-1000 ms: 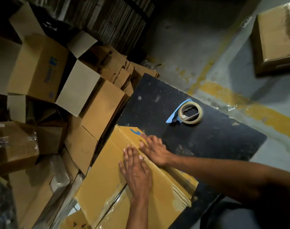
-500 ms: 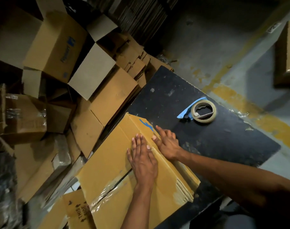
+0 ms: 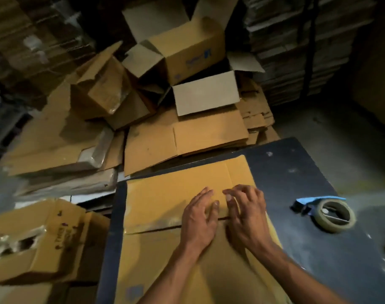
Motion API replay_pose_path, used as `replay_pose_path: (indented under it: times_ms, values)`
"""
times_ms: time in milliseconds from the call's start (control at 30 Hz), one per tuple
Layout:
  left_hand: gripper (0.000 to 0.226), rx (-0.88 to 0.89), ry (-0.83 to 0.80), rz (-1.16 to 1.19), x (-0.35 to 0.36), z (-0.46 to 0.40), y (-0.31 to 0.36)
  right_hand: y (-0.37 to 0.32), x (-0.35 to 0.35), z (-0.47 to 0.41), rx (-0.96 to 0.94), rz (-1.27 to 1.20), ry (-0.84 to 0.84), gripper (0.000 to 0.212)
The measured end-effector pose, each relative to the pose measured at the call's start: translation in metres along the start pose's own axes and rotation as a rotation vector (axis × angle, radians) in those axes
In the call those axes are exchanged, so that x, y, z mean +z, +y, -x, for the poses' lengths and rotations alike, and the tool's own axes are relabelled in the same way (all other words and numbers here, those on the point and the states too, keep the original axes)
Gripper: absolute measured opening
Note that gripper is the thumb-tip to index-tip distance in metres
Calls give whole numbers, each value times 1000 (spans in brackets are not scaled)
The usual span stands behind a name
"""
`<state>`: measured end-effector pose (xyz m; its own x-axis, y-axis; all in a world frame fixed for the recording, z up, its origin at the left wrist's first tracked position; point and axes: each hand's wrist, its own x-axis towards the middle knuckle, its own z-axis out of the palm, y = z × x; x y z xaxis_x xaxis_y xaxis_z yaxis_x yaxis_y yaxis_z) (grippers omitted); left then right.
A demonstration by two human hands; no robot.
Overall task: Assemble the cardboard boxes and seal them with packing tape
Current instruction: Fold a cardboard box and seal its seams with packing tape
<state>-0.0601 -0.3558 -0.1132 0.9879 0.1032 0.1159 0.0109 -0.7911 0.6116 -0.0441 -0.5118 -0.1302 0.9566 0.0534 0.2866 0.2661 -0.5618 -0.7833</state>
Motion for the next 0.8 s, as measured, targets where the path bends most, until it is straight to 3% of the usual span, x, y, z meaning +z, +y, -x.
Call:
replay_pose_path:
  times_ms: [200, 367, 567, 733, 800]
  values:
    - [32, -300, 332, 308, -129, 35, -146, -112, 126, 0, -208, 102, -292, 28]
    - [22, -632, 494, 509, -166, 46, -265, -163, 216, -13, -204, 302, -500, 47]
    - [58, -778, 314, 721, -136, 63, -289, -166, 252, -17, -142, 532, -620, 72]
    - [94, -837, -21, 701, -101, 73, -279, -165, 257, -11, -124, 604, -631, 74]
    - [106, -820, -30, 598, -86, 77, -283, -166, 259, -10, -143, 650, -632, 72]
